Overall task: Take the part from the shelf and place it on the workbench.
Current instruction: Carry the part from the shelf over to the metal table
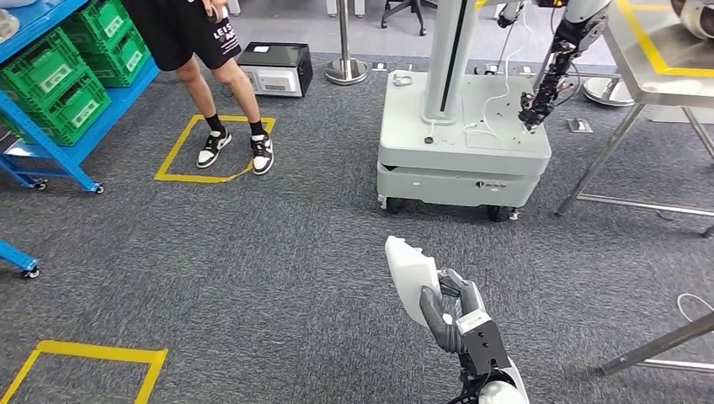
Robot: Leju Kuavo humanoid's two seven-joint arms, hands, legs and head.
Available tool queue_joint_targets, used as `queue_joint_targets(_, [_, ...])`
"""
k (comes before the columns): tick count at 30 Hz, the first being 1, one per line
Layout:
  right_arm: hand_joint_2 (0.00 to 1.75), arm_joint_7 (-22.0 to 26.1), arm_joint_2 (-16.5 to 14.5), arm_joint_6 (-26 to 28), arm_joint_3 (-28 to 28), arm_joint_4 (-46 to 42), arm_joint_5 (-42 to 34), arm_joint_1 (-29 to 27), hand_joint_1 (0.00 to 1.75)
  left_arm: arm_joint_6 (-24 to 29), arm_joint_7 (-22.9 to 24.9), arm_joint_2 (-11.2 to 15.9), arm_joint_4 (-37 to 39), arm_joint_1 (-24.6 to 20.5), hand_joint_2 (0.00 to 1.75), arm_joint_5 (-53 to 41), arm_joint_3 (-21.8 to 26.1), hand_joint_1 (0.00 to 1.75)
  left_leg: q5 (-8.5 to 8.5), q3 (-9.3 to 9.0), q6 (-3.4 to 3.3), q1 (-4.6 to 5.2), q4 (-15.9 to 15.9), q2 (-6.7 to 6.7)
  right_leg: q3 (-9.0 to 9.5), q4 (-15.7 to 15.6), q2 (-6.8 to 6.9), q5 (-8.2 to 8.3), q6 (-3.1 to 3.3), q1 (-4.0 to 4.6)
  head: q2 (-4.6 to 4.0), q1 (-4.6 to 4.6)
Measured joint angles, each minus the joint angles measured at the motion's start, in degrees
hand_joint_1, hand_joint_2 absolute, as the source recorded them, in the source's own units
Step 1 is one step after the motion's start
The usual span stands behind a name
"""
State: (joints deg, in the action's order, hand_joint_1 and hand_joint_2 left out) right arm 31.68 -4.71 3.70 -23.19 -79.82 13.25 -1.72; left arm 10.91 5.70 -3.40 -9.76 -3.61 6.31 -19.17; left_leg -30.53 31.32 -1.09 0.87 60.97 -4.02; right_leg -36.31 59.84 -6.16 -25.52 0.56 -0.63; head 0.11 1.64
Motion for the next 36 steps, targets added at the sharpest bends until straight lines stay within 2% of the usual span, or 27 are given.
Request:
queue_joint_targets(1, [1.75,0.0,-0.1,-0.1,0.0,0.1,0.0,0.1,1.75,0.0,0.1,0.1,0.0,0.0,1.75,0.0,0.0,0.0,0.27,-0.57,-0.17,0.12,-1.6,-0.73,-0.16,-0.1,-0.66,0.19,-0.29,-0.11,0.0,0.02])
queue_joint_targets(2, [1.75,0.0,-0.2,-0.2,0.0,0.1,0.1,0.3,1.75,0.0,0.1,0.1,0.0,-0.1,1.75,0.0,0.0,0.0,0.12,-0.68,-0.26,0.21,-2.0,-0.65,-0.3,-0.3,-1.33,0.44,-0.68,-0.2,0.0,0.04])
queue_joint_targets(3, [1.75,0.0,-0.2,-0.3,0.0,0.2,0.1,0.4,1.75,0.0,0.1,0.1,0.0,-0.2,1.75,0.0,0.0,0.0,0.38,-0.89,-0.33,0.24,-2.4,-0.08,-0.41,-0.6,-1.99,0.72,-1.12,-0.28,0.0,0.08])
queue_joint_targets(4, [1.75,0.0,-0.2,-0.4,0.0,0.3,0.1,0.4,1.75,0.0,0.2,0.1,-0.1,-0.3,1.75,0.0,0.0,0.0,0.78,-1.19,-0.41,0.14,-2.9,0.62,-0.53,-0.6,-1.69,0.75,-1.38,-0.24,0.0,0.08])
queue_joint_targets(6, [1.75,0.0,-0.2,-0.6,0.0,0.5,0.1,0.7,1.75,0.0,0.2,0.0,-0.1,-0.4,1.75,0.0,0.0,0.0,1.65,-1.77,-0.7,-0.12,-4.1,2.2,-1.83,2.0,1.27,-1.03,-1.7,0.14,0.0,-0.08])
queue_joint_targets(7, [1.75,0.0,-0.2,-0.6,0.0,0.6,0.1,1.0,1.75,0.0,0.2,0.0,-0.1,-0.3,1.75,0.0,0.0,0.0,1.86,-1.81,-0.81,-0.17,-4.3,3.07,-3.2,5.0,3.32,-2.87,-1.77,0.24,0.0,-0.16])
queue_joint_targets(8, [1.75,0.0,-0.2,-0.7,0.0,0.7,0.1,1.2,1.75,0.0,0.2,0.0,-0.1,-0.2,1.75,0.0,0.0,0.0,1.89,-1.72,-0.97,-0.14,-4.3,3.94,-4.95,8.7,4.62,-4.87,-2.0,0.27,0.0,-0.23])
queue_joint_targets(9, [1.75,0.0,-0.2,-0.8,0.0,0.9,0.0,1.3,1.75,0.0,0.2,0.0,-0.1,-0.1,1.75,0.0,0.0,0.0,1.84,-1.58,-1.0,-0.12,-4.2,4.88,-6.56,12.3,5.17,-6.36,-2.28,0.18,0.0,-0.24])
queue_joint_targets(10, [1.75,0.1,-0.2,-0.9,0.0,1.1,0.0,1.4,1.75,0.0,0.2,0.0,0.0,-0.1,1.75,0.0,0.0,0.0,1.74,-1.44,-0.99,-0.13,-4.0,5.79,-7.48,14.5,5.45,-6.99,-2.54,0.03,0.0,-0.25])
queue_joint_targets(11, [1.75,0.1,-0.1,-1.0,0.0,1.3,0.0,1.4,1.75,0.0,0.2,0.0,0.0,-0.1,1.75,0.0,0.0,0.0,1.59,-1.33,-0.91,-0.18,-3.8,6.66,-7.39,14.7,5.68,-6.65,-2.77,-0.12,0.0,-0.25])
queue_joint_targets(12, [1.75,0.2,-0.1,-1.1,0.0,1.5,0.0,1.5,1.75,0.0,0.2,-0.1,0.0,-0.1,1.75,0.0,0.0,0.0,1.4,-1.25,-0.76,-0.25,-3.5,7.48,-6.12,12.6,6.03,-5.43,-2.97,-0.25,0.0,-0.26])
queue_joint_targets(13, [1.75,0.2,-0.1,-1.2,0.0,1.7,0.0,1.6,1.75,0.0,0.2,-0.2,0.0,-0.2,1.75,0.0,0.0,0.0,1.14,-1.21,-0.57,-0.34,-3.2,8.23,-3.89,8.9,6.83,-3.77,-3.14,-0.35,0.0,-0.26])
queue_joint_targets(14, [1.75,0.3,-0.1,-1.2,0.0,1.8,0.0,1.8,1.75,0.0,0.2,-0.2,0.0,-0.3,1.75,0.0,0.0,0.0,0.81,-1.18,-0.31,-0.3,-2.8,8.88,-1.76,5.2,8.22,-2.5,-3.07,-0.33,0.0,-0.26])
queue_joint_targets(16, [1.75,0.5,-0.2,-1.3,0.0,1.9,0.0,2.3,1.75,0.0,0.2,-0.2,-0.1,-0.4,1.75,-0.1,0.0,0.0,0.06,-1.06,0.3,-0.08,-2.1,9.92,0.8,0.7,10.13,-1.19,-2.35,-0.23,0.0,-0.21])
queue_joint_targets(17, [1.75,0.6,-0.2,-1.4,0.0,1.9,0.1,2.5,1.75,0.0,0.2,-0.1,-0.1,-0.5,1.75,-0.2,0.0,0.0,-0.19,-1.19,0.62,0.04,-1.9,10.4,0.89,0.4,10.29,-1.22,-1.77,-0.1,0.0,-0.16])
queue_joint_targets(19, [1.75,0.8,-0.1,-1.6,-0.1,1.8,0.3,3.0,1.75,-0.1,0.2,-0.2,-0.2,-0.7,1.75,-0.5,0.0,0.0,-0.45,-1.5,1.23,-0.06,-1.8,11.17,0.78,0.1,8.92,-0.91,-0.8,-0.06,0.0,-0.1])
queue_joint_targets(21, [1.75,1.1,-0.1,-1.9,0.0,1.3,0.7,3.5,1.75,-0.5,0.3,-0.2,-0.4,-1.0,1.75,-1.3,0.0,0.0,-1.78,-0.91,1.95,-0.42,-0.2,8.92,0.69,-0.2,7.71,-0.49,-0.08,-0.3,0.0,-0.01])
queue_joint_targets(23, [1.75,1.2,0.0,-2.0,0.0,0.1,1.4,4.5,1.75,-1.1,0.6,-0.2,-0.4,-1.3,1.75,-2.2,-0.2,0.0,-5.27,1.88,2.49,-0.8,6.0,5.3,0.48,-0.4,6.4,-0.2,0.36,-0.46,0.0,0.14])
queue_joint_targets(25, [1.75,1.1,0.2,-2.2,0.1,-1.5,1.9,5.4,1.75,-1.4,0.8,-0.2,-0.4,-1.5,1.75,-2.6,-0.5,0.0,-8.0,5.3,2.68,-1.02,13.1,4.18,0.23,-0.3,4.8,-0.04,0.46,-0.41,0.0,0.2])
queue_joint_targets(26, [1.75,0.9,0.4,-2.5,0.3,-2.3,2.0,5.7,1.75,-1.4,0.7,-0.2,-0.4,-1.5,1.75,-2.6,-0.5,0.0,-7.81,5.97,2.69,-1.11,14.4,4.12,0.18,-0.3,3.98,0.03,0.41,-0.39,0.0,0.2])
queue_joint_targets(27, [1.75,0.8,0.7,-2.7,0.6,-3.0,2.1,6.0,1.75,-1.4,0.7,-0.2,-0.5,-1.5,1.75,-2.7,-0.6,0.0,-6.51,5.62,2.65,-1.22,13.4,4.02,0.17,-0.3,3.17,0.11,0.29,-0.4,0.0,0.2])
queue_joint_targets(28, [1.75,0.7,0.9,-3.0,1.0,-3.8,2.1,6.3,1.75,-1.4,0.5,-0.2,-0.5,-1.6,1.75,-2.6,-0.6,0.0,-4.34,4.21,2.62,-1.38,10.2,3.62,0.17,-0.2,2.35,0.2,0.14,-0.45,0.0,0.2])
queue_joint_targets(30, [1.75,0.7,1.4,-3.1,1.8,-5.3,2.3,7.3,1.75,-1.4,0.3,-0.2,-0.6,-1.7,1.75,-2.4,-0.6,0.0,-1.0,0.84,2.59,-1.76,2.4,1.11,-0.03,-0.1,0.83,0.49,-0.38,-0.58,0.0,0.18])
queue_joint_targets(32, [1.75,0.4,1.7,-3.3,2.7,-7.1,2.7,8.5,1.75,-1.4,0.2,-0.4,-0.6,-1.9,1.75,-2.0,-0.6,0.0,-0.17,-0.51,2.28,-1.69,-1.1,-0.7,-0.5,-0.3,-0.49,1.03,-1.26,-0.77,0.0,0.17])
queue_joint_targets(34, [1.75,-0.3,2.0,-3.8,3.8,-9.0,3.5,9.3,1.75,-1.4,0.1,-0.5,-0.7,-2.1,1.75,-1.6,-0.6,0.0,0.26,-0.59,1.4,-1.38,-1.4,0.14,-0.9,-0.8,-1.58,1.71,-2.3,-1.04,0.0,0.15])
queue_joint_targets(35, [1.75,-0.6,2.1,-4.0,4.3,-10.0,3.9,9.5,1.75,-1.4,0.1,-0.6,-0.7,-2.2,1.75,-1.4,-0.6,0.0,0.6,-0.64,0.85,-1.33,-1.7,0.82,-1.14,-0.7,-0.97,1.68,-2.6,-1.05,0.0,0.12])
queue_joint_targets(36, [1.75,-0.9,2.3,-4.3,4.8,-11.0,4.4,9.9,1.75,-1.4,0.1,-0.6,-0.7,-2.2,1.75,-1.3,-0.6,0.0,0.95,-0.66,0.3,-1.31,-1.9,1.58,-1.74,0.3,0.45,0.99,-2.78,-0.97,0.0,-0.01])
